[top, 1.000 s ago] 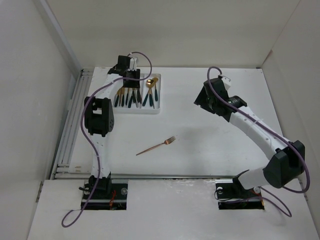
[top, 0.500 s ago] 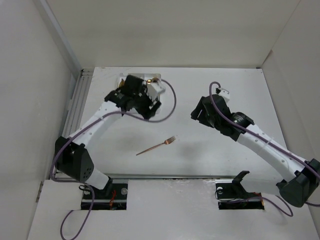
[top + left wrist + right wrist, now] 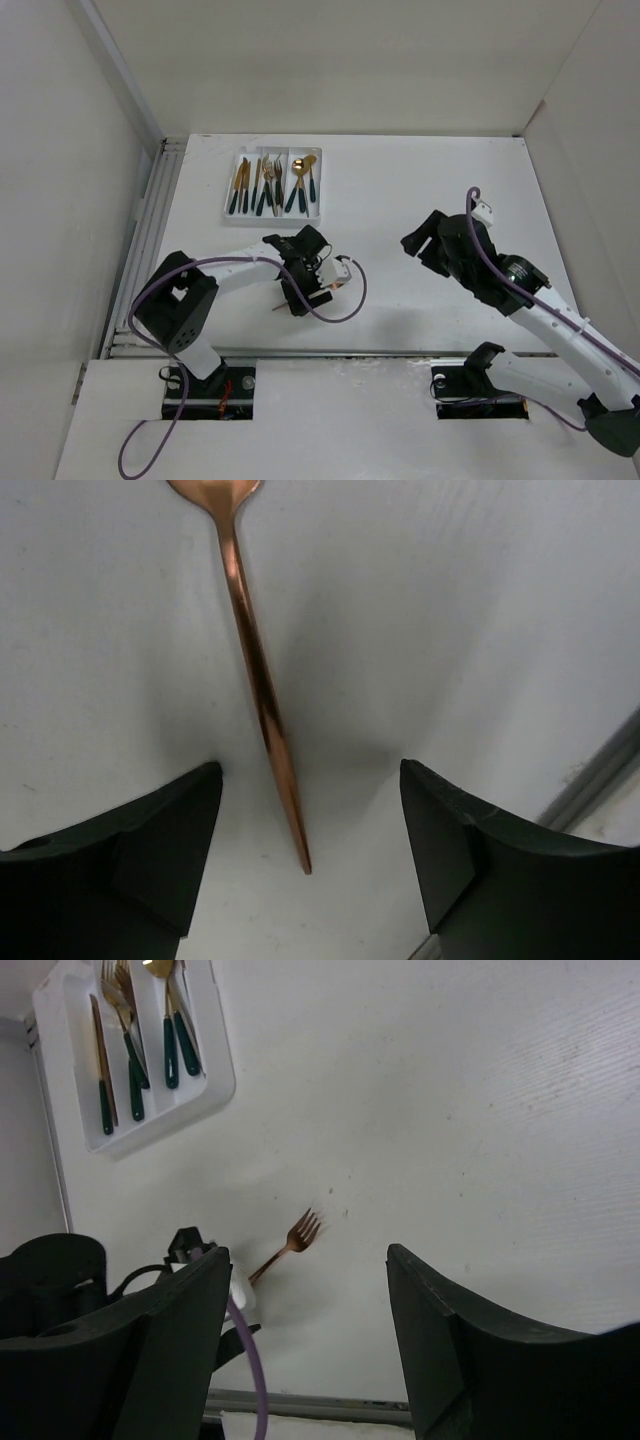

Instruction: Sort the eating utensils into containers

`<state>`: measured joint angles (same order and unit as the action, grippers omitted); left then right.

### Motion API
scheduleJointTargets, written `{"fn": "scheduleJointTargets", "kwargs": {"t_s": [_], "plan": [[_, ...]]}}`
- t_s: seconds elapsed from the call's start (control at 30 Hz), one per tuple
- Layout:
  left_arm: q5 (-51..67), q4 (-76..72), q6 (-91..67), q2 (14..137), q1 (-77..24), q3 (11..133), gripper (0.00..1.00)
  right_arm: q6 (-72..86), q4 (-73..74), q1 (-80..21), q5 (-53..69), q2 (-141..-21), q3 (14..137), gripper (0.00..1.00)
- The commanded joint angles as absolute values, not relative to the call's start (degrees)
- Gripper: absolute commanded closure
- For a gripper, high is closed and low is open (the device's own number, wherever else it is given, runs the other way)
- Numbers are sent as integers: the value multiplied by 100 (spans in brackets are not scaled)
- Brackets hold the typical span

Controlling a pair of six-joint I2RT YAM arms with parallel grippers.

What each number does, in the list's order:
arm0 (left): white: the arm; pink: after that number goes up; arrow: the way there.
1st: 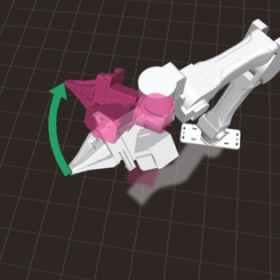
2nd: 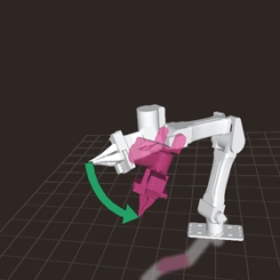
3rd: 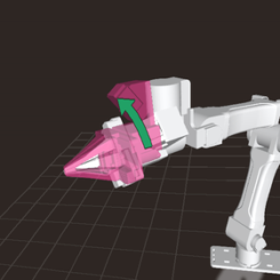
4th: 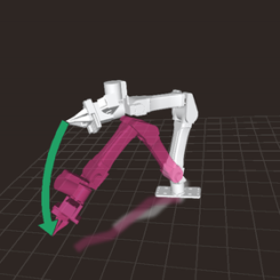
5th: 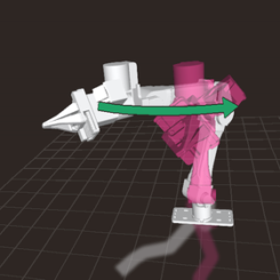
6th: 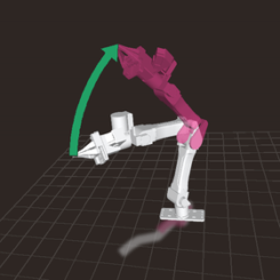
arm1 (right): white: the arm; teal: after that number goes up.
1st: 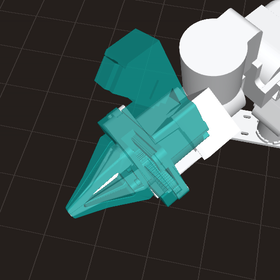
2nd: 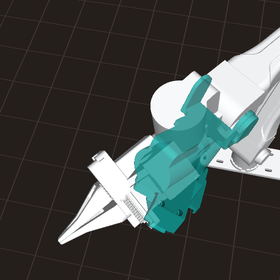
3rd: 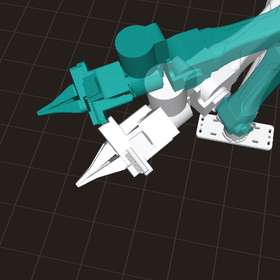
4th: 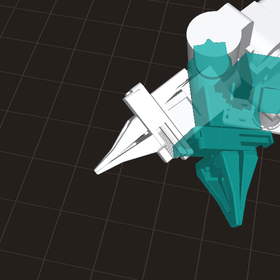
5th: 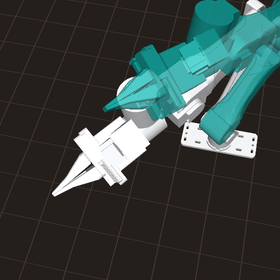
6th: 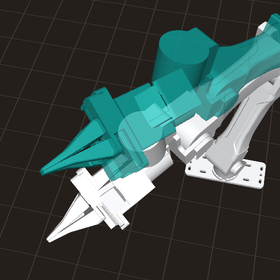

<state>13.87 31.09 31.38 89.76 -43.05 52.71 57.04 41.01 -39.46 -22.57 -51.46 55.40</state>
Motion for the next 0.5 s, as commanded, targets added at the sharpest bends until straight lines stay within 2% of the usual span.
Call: {"fn": "scheduleJointTargets", "kwargs": {"t_s": [0.0,0.17,0.3,0.43,0.47], "plan": [[1283,2718,2901,9202,-4403,5396,31,5836,4332,-3999,-2469,-5037,5572,31],[985,2409,2654,9527,-4456,5396,32,6029,4386,-3999,-2540,-4843,5572,31],[932,2347,2584,9580,-4509,5344,44,6029,4447,-3999,-2602,-4781,5511,31],[932,2215,2400,9580,-4509,5291,72,6082,4509,-3999,-2654,-4781,5511,31],[932,2154,2399,9632,-4509,5239,87,6082,4509,-3999,-2654,-4729,5511,31]]}}
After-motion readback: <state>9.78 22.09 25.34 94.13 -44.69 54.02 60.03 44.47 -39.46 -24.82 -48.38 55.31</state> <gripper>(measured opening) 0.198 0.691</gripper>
